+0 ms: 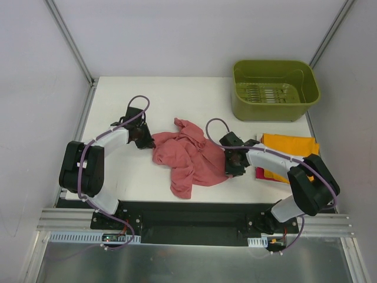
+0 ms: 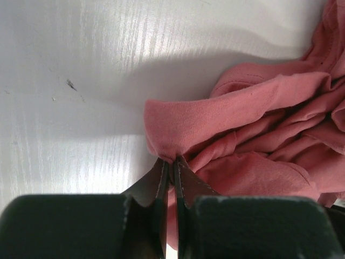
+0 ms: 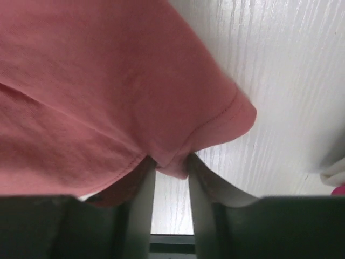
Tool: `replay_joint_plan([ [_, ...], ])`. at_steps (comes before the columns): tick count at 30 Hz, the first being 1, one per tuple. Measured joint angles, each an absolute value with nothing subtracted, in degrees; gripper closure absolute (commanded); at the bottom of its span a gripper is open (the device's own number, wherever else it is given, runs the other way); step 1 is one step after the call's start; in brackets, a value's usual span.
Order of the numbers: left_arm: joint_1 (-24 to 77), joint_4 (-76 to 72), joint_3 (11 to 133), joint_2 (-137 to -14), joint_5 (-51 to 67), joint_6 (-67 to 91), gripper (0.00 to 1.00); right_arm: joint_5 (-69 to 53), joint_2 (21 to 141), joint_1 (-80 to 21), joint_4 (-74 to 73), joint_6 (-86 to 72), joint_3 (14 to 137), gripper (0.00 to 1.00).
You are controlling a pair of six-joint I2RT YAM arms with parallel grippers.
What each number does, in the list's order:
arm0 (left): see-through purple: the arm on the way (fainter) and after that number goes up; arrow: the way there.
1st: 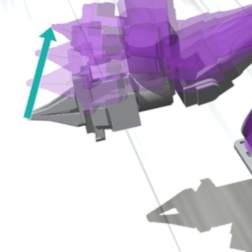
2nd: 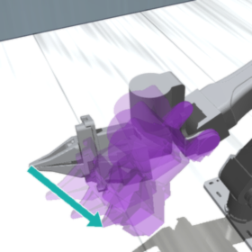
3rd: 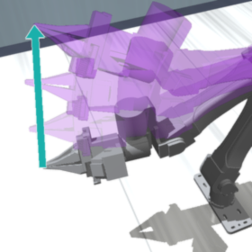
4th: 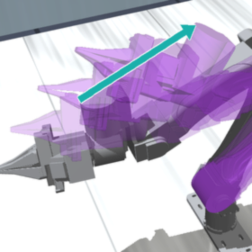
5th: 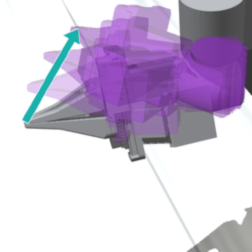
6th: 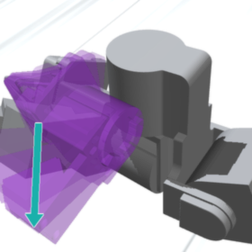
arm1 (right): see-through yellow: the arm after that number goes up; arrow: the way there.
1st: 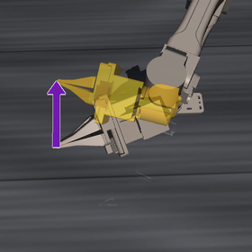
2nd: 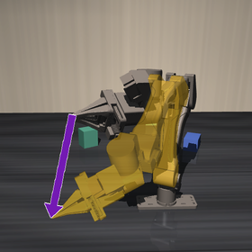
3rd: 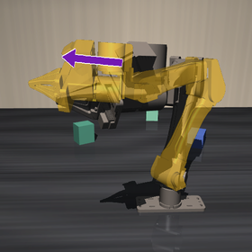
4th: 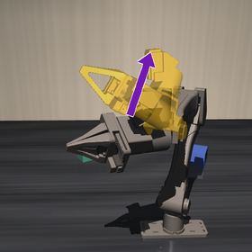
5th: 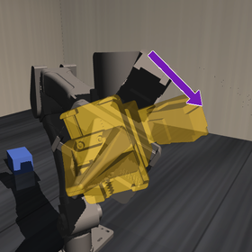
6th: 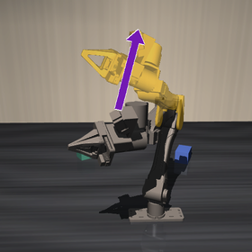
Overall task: Fold and stack the t-shirts
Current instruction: Flatten out the tshirt
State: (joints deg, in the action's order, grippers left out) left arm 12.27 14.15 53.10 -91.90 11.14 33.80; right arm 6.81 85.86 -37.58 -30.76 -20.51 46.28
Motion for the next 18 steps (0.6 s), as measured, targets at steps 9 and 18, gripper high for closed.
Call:
replay_joint_plan([
  [9, 12.27, 14.20, 53.10, -91.22, 11.75, 33.69, 1.00, 9.08, 84.27, -37.39, -33.78, -20.34, 48.01, 0.93],
  [18, 12.27, 15.64, 53.87, -86.37, 11.05, 33.52, 1.00, 14.28, 76.75, -37.34, -39.48, -18.76, 52.23, 0.99],
])
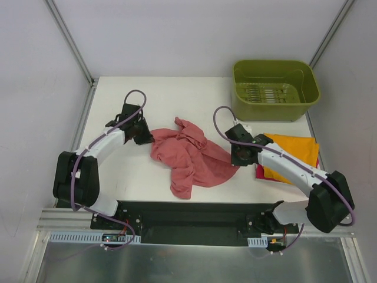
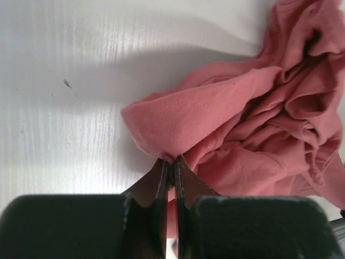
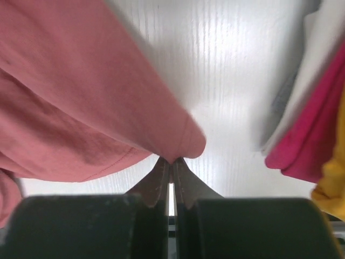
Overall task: Fold and stack the t-shirts
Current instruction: Flatten out the tshirt
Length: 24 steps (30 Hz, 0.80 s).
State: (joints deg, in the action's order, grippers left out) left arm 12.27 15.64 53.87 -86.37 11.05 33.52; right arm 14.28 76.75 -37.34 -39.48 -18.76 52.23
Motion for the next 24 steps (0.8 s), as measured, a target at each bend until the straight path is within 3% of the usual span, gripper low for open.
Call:
replay_joint_plan([
  [14, 12.27, 17.91, 69.01, -61.89, 3.75, 32.12, 1.00, 31.20, 56.31, -32.53, -38.35, -7.90, 70.96, 1.00],
  [24, 12.27, 18.26, 77.19, -41.41, -3.44, 27.55, 1.00, 28.91, 47.24, -32.49, -34.46, 3.20, 87.83, 0.99],
])
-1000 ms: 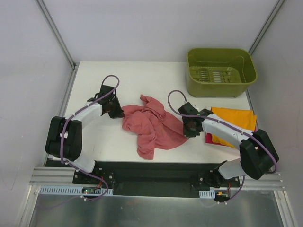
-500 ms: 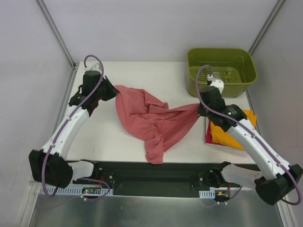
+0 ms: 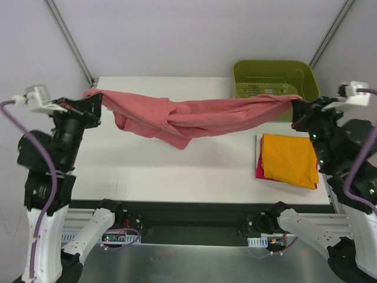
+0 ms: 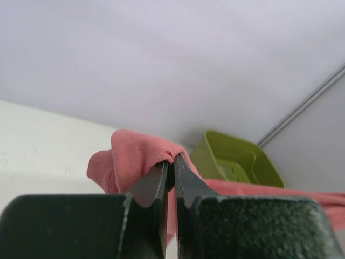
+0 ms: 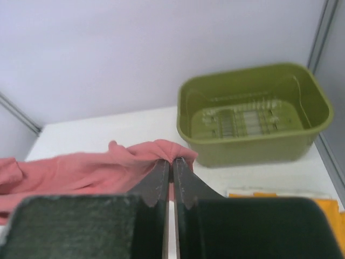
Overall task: Fold and stack the t-shirts
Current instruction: Flatten out the tshirt
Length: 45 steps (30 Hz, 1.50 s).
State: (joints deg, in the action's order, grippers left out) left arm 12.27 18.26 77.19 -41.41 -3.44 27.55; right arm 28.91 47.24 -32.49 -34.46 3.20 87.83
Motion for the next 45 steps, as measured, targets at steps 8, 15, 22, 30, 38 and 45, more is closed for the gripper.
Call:
replay_joint_plan([
  [8, 12.27, 18.17, 79.13, -31.88, -10.94, 24.56, 1.00, 26.20, 43.70, -32.49, -33.36, 6.68, 94.30, 0.99],
  [15, 12.25, 17.28, 72.03, -36.07, -19.14, 24.64, 1.00, 30.11, 53.04, -32.32, -33.08, 9.54, 93.82, 0.99],
  [22, 7.46, 17.52, 61.36, -59.07, -22.33, 28.47, 1.00, 26.83, 76.12, -23.49, -28.77, 8.19, 87.46, 0.99],
  [30, -3.73, 18.81, 60.36, -86.65, -11.81, 30.61, 1.00, 16.53, 100.97, -18.59, -28.84, 2.85, 84.31, 0.85],
  [38, -4.49, 19.07, 62.00, -90.96, -7.44, 30.74, 1.00, 12.03, 103.28, -19.86, -29.63, 3.20, 89.62, 0.03],
  [45, -4.49, 18.55, 62.54, -90.43, -5.91, 30.74, 1.00, 20.05, 96.47, -30.37, -34.68, 6.35, 85.58, 0.01],
])
